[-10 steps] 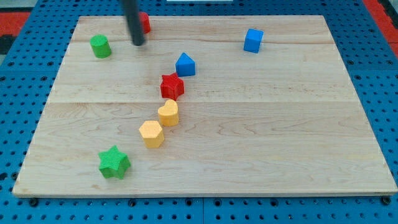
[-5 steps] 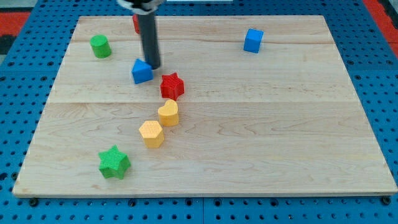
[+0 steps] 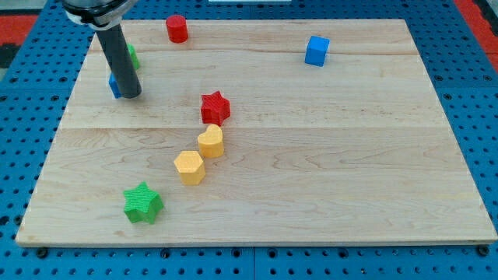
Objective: Push the blue triangle and red star vertically below green circle
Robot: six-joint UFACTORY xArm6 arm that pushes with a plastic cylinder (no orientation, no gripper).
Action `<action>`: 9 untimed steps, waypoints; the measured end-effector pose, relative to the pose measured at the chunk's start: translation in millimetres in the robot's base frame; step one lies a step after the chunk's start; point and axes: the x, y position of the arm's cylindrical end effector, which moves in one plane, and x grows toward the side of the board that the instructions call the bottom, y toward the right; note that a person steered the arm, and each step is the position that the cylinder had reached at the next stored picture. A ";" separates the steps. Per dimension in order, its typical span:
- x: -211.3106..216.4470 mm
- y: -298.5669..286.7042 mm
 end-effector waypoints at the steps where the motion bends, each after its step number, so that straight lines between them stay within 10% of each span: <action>1: -1.8 18.5; 3: 3.1 204.6; 9: -3.9 74.8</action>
